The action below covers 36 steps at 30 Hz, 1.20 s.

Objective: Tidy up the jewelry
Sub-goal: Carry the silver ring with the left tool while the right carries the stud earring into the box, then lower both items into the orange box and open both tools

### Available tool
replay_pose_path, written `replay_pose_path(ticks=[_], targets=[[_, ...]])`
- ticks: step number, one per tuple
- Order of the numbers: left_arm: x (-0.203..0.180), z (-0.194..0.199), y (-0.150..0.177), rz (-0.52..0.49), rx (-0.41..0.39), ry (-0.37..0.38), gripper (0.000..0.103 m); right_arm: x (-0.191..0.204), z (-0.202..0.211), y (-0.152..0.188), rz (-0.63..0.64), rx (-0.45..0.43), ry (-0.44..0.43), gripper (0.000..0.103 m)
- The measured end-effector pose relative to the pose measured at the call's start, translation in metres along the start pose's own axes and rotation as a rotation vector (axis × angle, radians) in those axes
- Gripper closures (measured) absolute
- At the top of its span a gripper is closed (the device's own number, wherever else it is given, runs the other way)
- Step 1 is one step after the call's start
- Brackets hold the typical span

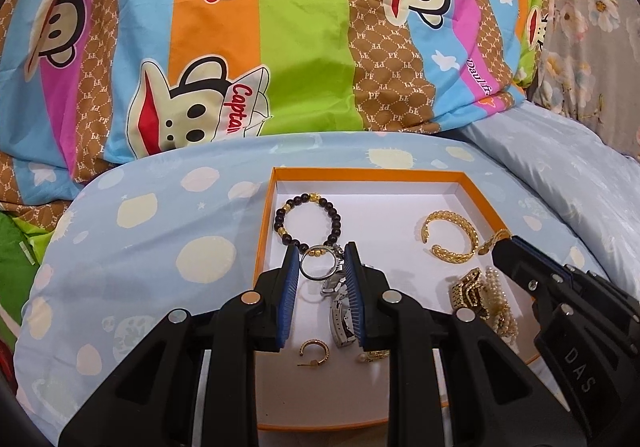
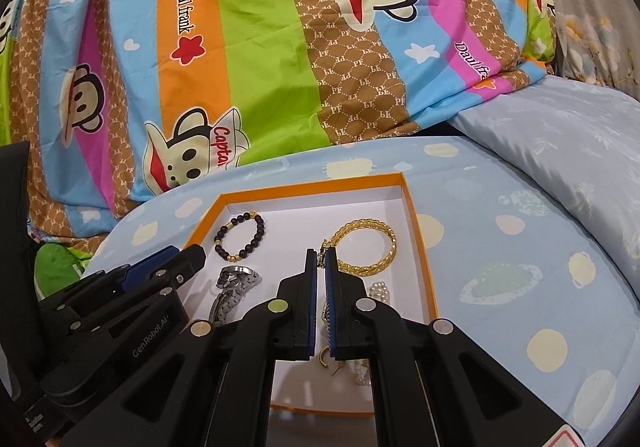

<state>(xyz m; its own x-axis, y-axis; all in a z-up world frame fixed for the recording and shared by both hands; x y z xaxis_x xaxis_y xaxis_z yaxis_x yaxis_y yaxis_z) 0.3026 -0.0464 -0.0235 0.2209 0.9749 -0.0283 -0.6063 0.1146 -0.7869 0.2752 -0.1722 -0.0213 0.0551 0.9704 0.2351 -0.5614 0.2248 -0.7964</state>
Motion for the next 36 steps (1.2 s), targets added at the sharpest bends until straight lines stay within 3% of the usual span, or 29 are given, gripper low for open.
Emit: replay_pose_path(ticks=[36], targets=[[-0.0021, -0.0031, 0.002, -0.006, 0.004, -0.002, 0.081, 0.0012, -0.0045, 0.0032, 0.0, 0.01, -0.008, 0.099]])
Point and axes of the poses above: each gripper's, at about its wrist camera, not at the fingertips, and z roughly against the way its jaws point, x to its left, y to its underside, the point moved 7 cm from there along -z, roughly the way its jaws point, and after that the axes turned 2 degrees about -z, right-handed, at the moved point
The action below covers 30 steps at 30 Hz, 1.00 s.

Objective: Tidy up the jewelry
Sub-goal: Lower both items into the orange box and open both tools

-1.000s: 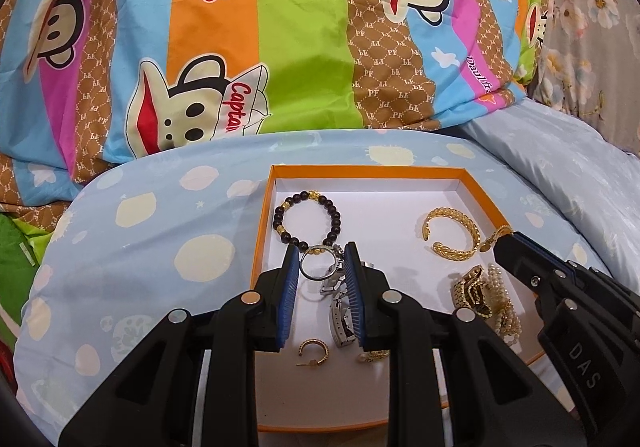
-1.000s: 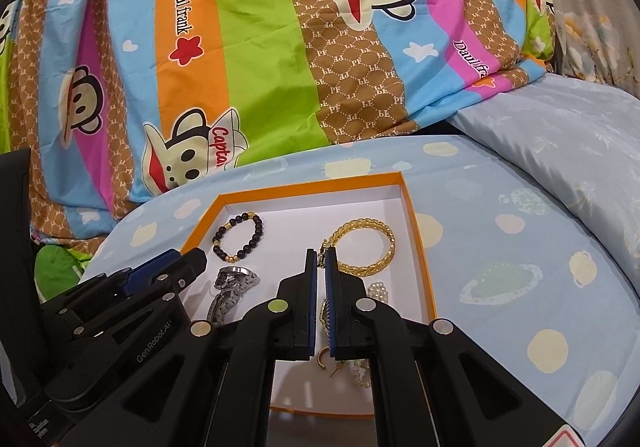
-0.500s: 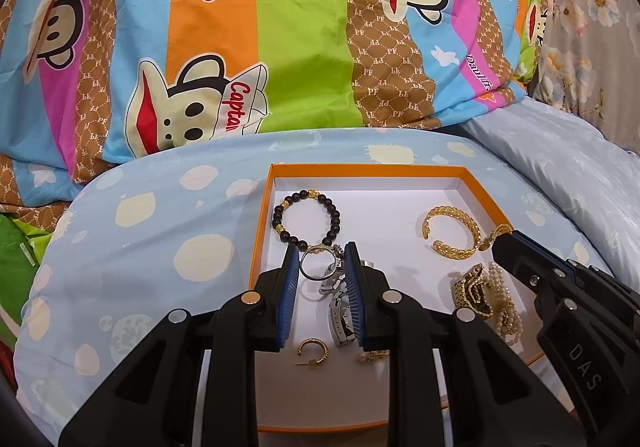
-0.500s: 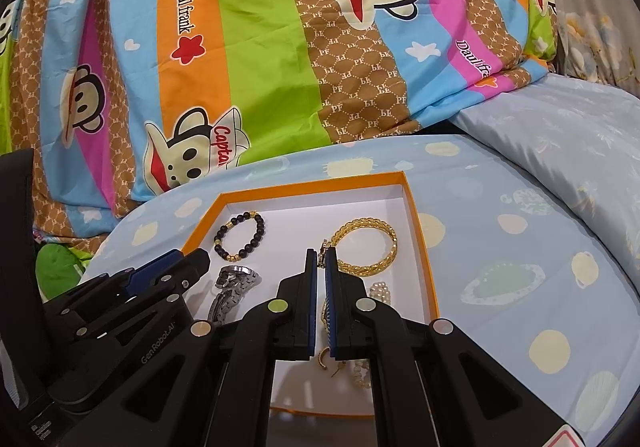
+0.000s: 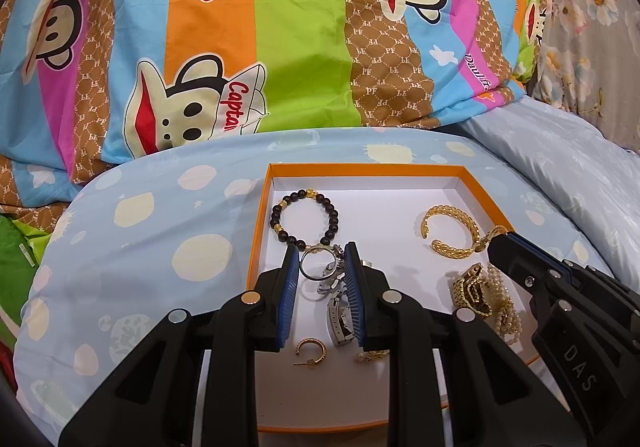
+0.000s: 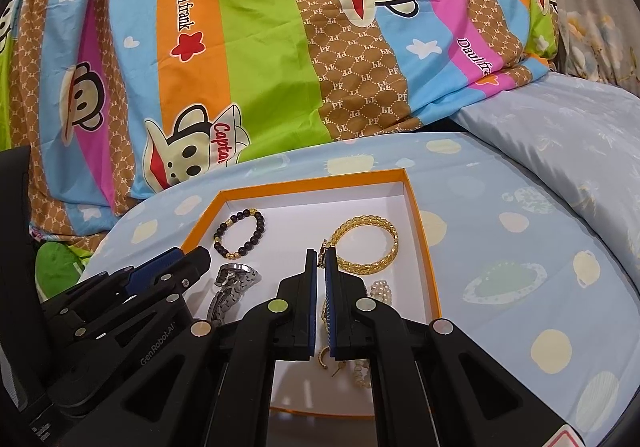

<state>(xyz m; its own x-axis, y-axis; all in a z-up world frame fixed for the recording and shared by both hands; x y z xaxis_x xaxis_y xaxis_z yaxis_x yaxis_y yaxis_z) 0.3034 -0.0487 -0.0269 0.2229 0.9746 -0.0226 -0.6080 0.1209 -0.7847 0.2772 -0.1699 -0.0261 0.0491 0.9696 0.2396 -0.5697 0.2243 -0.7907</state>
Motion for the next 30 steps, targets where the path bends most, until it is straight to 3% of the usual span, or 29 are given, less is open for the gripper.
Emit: replay_pose_path(ticks=[18, 21, 23, 30], targets=[[-0.0009, -0.0026, 0.0021, 0.001, 0.009, -0.01, 0.079, -0.0025, -0.0032, 0.0021, -0.008, 0.01, 0.008, 0.099], [0.0, -0.0025, 0.0021, 0.0, 0.009, -0.018, 0.077, -0.0037, -0.0015, 0.001, -0.01, 0.006, 0.013, 0.088], [0.0017, -0.002, 0.002, 0.003, 0.007, -0.029, 0.065, -0.0042, -0.0001, 0.0001, -0.012, 0.0, 0.015, 0.084], [0.0021, -0.0008, 0.002, 0.007, 0.003, -0.026, 0.065, -0.0056, 0.0027, -0.0006, -0.017, -0.011, 0.015, 0.078]])
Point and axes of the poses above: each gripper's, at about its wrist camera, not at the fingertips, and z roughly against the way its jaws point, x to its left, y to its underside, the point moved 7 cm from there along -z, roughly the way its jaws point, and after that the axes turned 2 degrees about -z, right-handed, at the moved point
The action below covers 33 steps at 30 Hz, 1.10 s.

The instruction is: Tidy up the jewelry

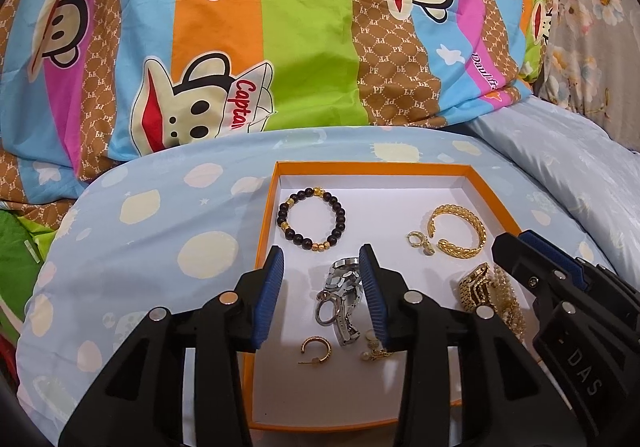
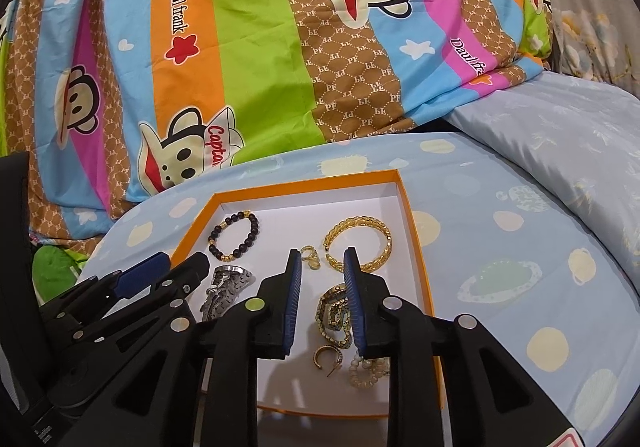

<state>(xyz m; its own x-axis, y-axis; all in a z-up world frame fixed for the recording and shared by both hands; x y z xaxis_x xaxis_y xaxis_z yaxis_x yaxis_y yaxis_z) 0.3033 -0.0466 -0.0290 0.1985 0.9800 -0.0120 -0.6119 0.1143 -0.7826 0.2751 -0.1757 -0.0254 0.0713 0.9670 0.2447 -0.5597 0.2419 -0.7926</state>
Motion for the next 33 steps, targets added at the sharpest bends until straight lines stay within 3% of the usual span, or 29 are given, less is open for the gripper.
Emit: replay_pose_path(ticks=[4, 10, 27, 33], targets=[[0.001, 0.005, 0.002, 0.012, -0.007, 0.01, 0.065, -0.003, 0.007, -0.001, -0.012, -0.023, 0.003, 0.067], [0.01, 0.022, 0.017, 0.05, -0.002, 0.016, 0.065, -0.003, 0.032, 0.016, 0.006, -0.01, 0.016, 0.061], [0.002, 0.083, 0.066, 0.034, 0.014, 0.003, 0.064, -0.009, 0.095, 0.066, -0.024, 0.011, 0.04, 0.059], [-0.003, 0.096, 0.072, 0.008, -0.001, -0.028, 0.057, -0.003, 0.107, 0.076, -0.005, 0.018, 0.046, 0.056]])
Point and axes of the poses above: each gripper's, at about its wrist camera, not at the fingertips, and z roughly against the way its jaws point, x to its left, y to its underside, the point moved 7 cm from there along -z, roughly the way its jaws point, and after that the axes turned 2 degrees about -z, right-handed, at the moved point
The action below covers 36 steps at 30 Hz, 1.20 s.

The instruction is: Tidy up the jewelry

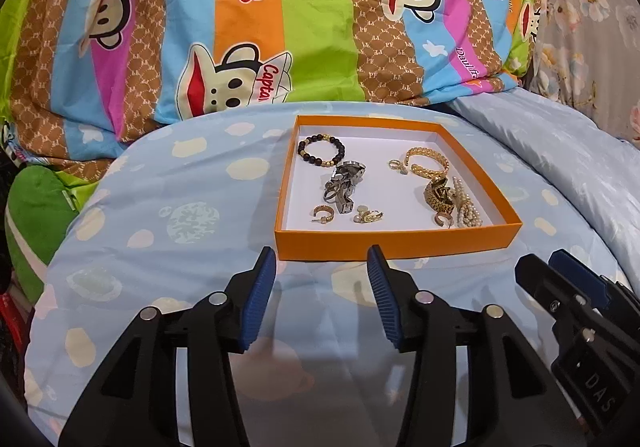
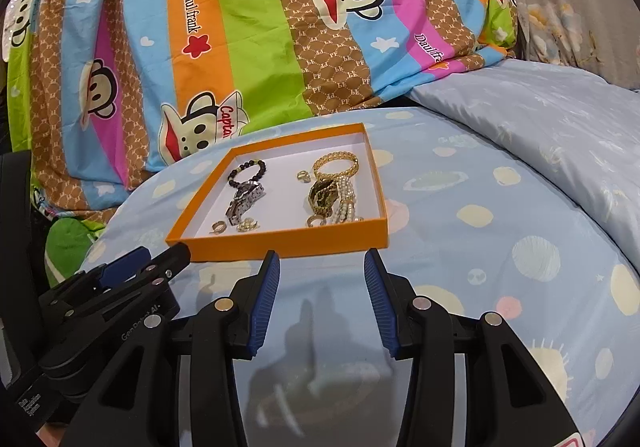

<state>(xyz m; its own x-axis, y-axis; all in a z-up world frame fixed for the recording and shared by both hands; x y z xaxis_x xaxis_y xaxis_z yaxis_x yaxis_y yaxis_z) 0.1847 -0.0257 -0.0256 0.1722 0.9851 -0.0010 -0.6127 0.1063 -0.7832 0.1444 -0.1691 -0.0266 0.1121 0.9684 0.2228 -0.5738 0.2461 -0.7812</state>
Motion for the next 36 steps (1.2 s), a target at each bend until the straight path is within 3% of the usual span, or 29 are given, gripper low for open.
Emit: replay_pose_path(ticks=[7, 36], targets=[[-0.005, 0.008, 0.005, -0.015, 0.001, -0.012, 0.058, 0.006, 0.013, 0.004, 0.045, -0.031, 0.025, 0.046], [-0.004, 0.01, 0.006, -0.029, -0.001, -0.097, 0.05, 0.001, 0.008, 0.004, 0.035, -0.011, 0.046, 0.045]])
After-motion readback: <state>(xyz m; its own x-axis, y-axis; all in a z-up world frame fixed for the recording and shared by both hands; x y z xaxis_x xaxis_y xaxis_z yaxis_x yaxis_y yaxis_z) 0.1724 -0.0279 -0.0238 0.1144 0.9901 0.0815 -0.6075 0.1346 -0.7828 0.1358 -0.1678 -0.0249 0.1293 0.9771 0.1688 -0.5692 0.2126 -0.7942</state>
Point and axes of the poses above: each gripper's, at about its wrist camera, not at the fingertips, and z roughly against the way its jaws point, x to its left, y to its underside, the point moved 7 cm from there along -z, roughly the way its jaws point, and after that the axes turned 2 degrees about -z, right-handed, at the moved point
